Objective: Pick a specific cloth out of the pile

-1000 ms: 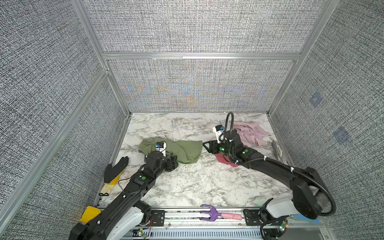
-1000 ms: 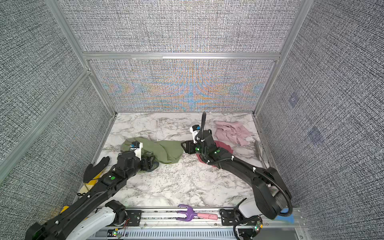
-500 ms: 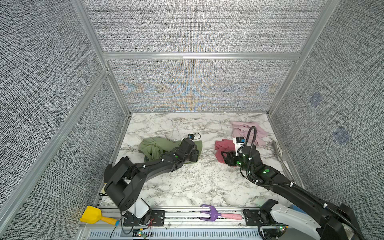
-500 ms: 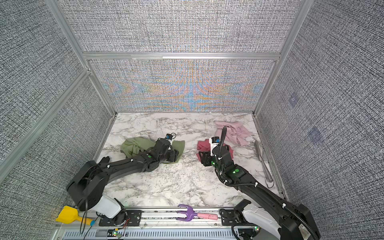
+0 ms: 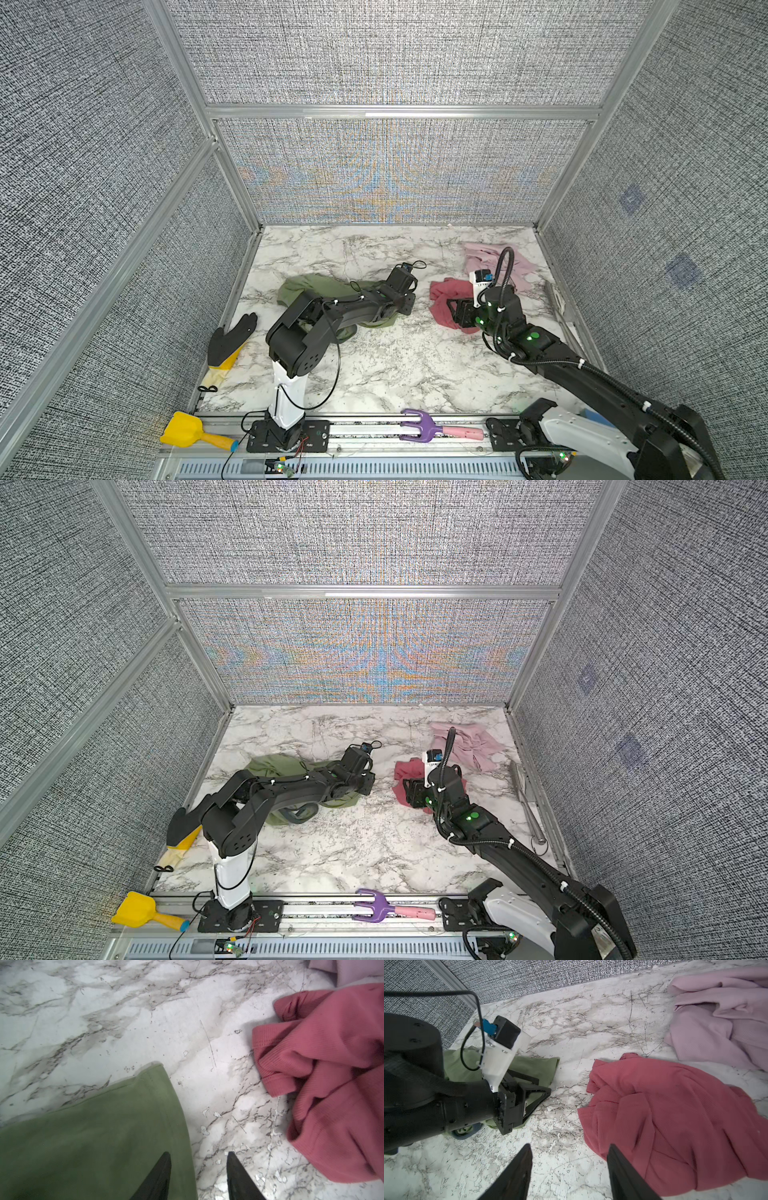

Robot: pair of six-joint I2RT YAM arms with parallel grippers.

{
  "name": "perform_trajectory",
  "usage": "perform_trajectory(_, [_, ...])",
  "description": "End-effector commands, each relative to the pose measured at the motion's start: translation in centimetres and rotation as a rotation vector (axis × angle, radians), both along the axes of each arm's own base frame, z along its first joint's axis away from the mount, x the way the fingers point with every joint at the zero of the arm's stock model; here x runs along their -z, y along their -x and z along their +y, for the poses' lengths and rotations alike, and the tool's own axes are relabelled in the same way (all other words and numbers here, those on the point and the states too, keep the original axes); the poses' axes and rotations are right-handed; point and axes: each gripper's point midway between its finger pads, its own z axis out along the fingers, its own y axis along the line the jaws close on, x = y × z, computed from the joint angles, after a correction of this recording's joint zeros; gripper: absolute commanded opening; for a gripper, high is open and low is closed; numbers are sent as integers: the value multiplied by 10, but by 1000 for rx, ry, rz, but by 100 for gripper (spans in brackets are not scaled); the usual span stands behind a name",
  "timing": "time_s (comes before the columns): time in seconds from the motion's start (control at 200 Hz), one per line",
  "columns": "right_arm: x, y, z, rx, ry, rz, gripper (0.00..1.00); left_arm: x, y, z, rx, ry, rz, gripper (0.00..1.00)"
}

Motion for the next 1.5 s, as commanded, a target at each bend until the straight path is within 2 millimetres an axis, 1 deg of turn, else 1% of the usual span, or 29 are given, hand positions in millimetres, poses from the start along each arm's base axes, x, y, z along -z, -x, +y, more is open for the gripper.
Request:
perform_trajectory(0.0, [-6, -3, 1, -8, -13, -10, 60, 0, 1, 3, 5, -50, -3, 47])
perform_trajectory(0.01, [-6, -3, 2, -11, -14, -9, 60, 9, 2, 3, 6, -67, 7, 47])
perform_trajectory(0.035, [-7, -3, 2, -15, -15, -10, 60, 13, 2, 4, 8, -82, 9, 47])
perform_trajectory(0.25, [-7, -3, 2, -14, -27, -11, 60, 28, -1, 16, -50, -185, 26, 44])
perform_trajectory(0.315, [-8, -3, 2, -16, -24, -9, 60, 31, -1, 19, -67, -208, 24, 41])
perform_trajectory(0.395, [-6, -2, 2, -19, -28, -9, 60, 35, -4, 26, -109, -254, 20, 33])
perform_trajectory(0.435, [-5, -2, 2, -20, -32, -9, 60, 36, -6, 30, -125, -272, 20, 28])
perform_trajectory(0.51, [-4, -1, 1, -14, -38, -4, 60, 36, -5, 31, -134, -284, 21, 20])
perform_trajectory(0.57, [-5, -1, 1, -12, -41, -4, 60, 33, -5, 30, -136, -277, 11, 10])
perform_trajectory(0.615, [-6, 0, 0, -12, -42, -6, 60, 30, -6, 30, -140, -268, -2, 0])
perform_trajectory(0.65, [-6, 0, 0, -12, -43, -9, 60, 26, -7, 29, -143, -263, -13, 0])
perform_trajectory(0.736, [-9, 1, -1, -9, -45, -17, 60, 10, -11, 27, -157, -233, -43, 0])
perform_trajectory(0.811, [-12, 1, -2, -4, -47, -24, 60, -15, -15, 23, -164, -184, -78, 0])
perform_trajectory(0.831, [-13, 1, -3, -2, -48, -25, 60, -18, -15, 22, -161, -175, -82, 0])
perform_trajectory(0.856, [-15, 0, -2, -4, -46, -27, 60, -37, -17, 19, -161, -142, -108, 0])
perform_trajectory(0.951, [-18, -1, -1, -11, -40, -29, 60, -78, -22, 18, -169, -83, -179, 0])
perform_trajectory(1.051, [-20, -3, 0, -12, -44, -33, 60, -122, -25, 28, -207, -26, -248, 0])
perform_trajectory(1.101, [-21, -4, 2, -13, -48, -33, 60, -143, -27, 37, -223, 7, -275, 0])
perform_trajectory(1.161, [-25, -5, 4, -20, -55, -35, 60, -166, -29, 52, -247, 44, -305, 0])
perform_trajectory(1.206, [-25, -6, 6, -27, -59, -35, 60, -179, -30, 66, -270, 71, -322, 0])
perform_trajectory(1.226, [-27, -6, 7, -31, -60, -37, 60, -187, -31, 73, -281, 87, -334, 0])
perform_trajectory(1.291, [-28, -8, 9, -36, -63, -38, 60, -203, -31, 100, -328, 113, -371, 0])
perform_trajectory(1.406, [-31, -10, 12, -45, -69, -39, 60, -222, -25, 152, -411, 112, -446, 0])
perform_trajectory(1.496, [-31, -12, 15, -54, -76, -41, 60, -223, -17, 193, -493, 113, -461, 0])
